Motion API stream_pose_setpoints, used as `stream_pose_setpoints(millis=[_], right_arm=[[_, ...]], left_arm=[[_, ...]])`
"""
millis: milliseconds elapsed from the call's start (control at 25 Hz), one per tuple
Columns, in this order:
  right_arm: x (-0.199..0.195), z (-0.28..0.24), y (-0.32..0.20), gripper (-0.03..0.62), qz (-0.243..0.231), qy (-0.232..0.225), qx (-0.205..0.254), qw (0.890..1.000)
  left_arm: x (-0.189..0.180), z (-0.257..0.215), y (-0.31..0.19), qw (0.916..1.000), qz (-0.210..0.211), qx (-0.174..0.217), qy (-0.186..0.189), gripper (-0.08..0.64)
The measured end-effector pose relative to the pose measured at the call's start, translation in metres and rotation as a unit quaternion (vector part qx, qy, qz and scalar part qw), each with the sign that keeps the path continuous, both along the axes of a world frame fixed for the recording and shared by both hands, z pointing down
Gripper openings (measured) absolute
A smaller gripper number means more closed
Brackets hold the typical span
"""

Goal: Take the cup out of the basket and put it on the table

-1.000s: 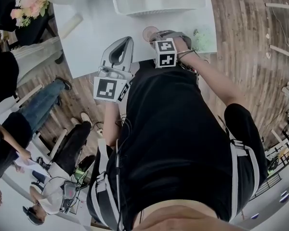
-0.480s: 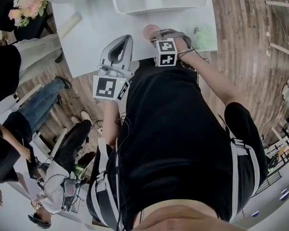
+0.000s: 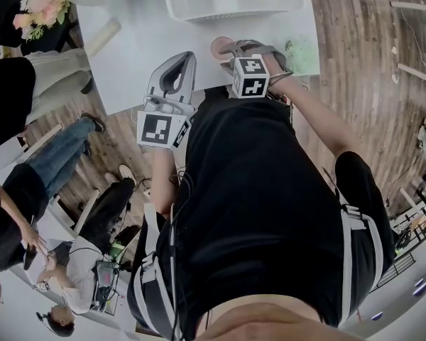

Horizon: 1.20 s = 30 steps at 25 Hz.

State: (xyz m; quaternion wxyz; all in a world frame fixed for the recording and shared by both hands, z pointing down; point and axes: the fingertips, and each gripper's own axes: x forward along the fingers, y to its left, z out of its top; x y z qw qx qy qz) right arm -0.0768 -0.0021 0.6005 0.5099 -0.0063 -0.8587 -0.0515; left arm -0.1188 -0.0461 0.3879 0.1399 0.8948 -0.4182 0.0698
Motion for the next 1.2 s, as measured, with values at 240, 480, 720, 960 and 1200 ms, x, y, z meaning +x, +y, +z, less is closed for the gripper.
stream_pose_setpoints(millis=[240,480,720,960,1200], right_arm=[[0.001,-0.004,-0.004,0.129,0.002,-0.002,0.004,1.0],[0.001,-0.004,0.0,0.13,-0.005,-0.001,0.002,1.0],[0.0,-0.005,-0.001,0.129,-0.005,-0.003,0.004,1.0],[-0.001,-0.008,-0.003,0.13,-0.001,-0.005,0.002,1.0],[-0.002,-0.016,-0.004,0.129,-0.001,-0.009,0.005,1.0]], left_arm=[[0.005,0.004,-0.001,0.9993,0.007,-0.003,-0.036,0.02],[0.007,0.002,-0.002,0.9996,0.008,0.003,-0.026,0.02],[0.007,-0.001,-0.004,0.9997,0.004,0.006,-0.024,0.02],[0.007,-0.005,-0.007,0.9999,0.004,0.014,-0.008,0.02],[0.005,-0.001,-0.008,0.9999,0.005,0.015,-0.001,0.02]])
